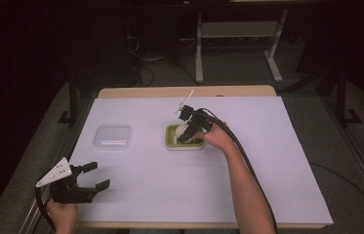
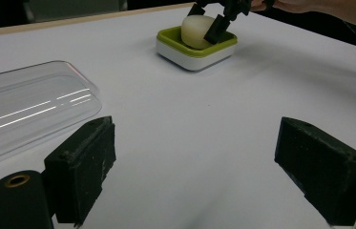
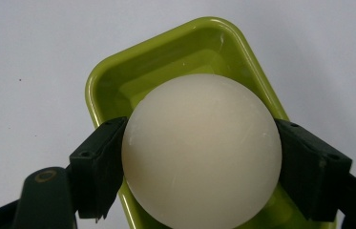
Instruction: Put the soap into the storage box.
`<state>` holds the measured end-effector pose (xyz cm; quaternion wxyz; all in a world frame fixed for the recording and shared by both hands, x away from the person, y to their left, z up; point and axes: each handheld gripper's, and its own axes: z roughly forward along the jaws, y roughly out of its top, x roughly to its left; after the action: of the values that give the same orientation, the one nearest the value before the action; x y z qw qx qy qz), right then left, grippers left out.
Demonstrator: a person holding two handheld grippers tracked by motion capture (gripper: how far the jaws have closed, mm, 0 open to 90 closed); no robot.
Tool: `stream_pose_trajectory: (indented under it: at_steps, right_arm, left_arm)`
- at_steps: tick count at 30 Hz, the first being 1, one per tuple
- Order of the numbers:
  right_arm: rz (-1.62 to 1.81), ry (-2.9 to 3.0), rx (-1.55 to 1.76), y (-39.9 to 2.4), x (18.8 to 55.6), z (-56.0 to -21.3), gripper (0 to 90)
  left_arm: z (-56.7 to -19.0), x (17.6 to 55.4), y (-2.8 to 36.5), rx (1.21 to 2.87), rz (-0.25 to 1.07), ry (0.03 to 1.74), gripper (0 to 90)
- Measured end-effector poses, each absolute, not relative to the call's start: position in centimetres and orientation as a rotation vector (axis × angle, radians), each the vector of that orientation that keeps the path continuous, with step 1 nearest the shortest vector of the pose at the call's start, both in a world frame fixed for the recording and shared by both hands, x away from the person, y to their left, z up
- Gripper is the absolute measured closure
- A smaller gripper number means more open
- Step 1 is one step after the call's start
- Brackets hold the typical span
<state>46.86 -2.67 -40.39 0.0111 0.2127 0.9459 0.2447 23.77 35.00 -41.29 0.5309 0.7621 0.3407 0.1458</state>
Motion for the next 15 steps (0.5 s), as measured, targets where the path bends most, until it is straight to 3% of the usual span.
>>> stream_pose_trajectory:
  at_steps: [15]
  right_arm:
    - [0.755,2.955,0.676,-2.72,46.92,-40.46,22.2]
  left_arm:
    - [-41.27,23.76,35.0,1.818,0.348,0.814,13.1]
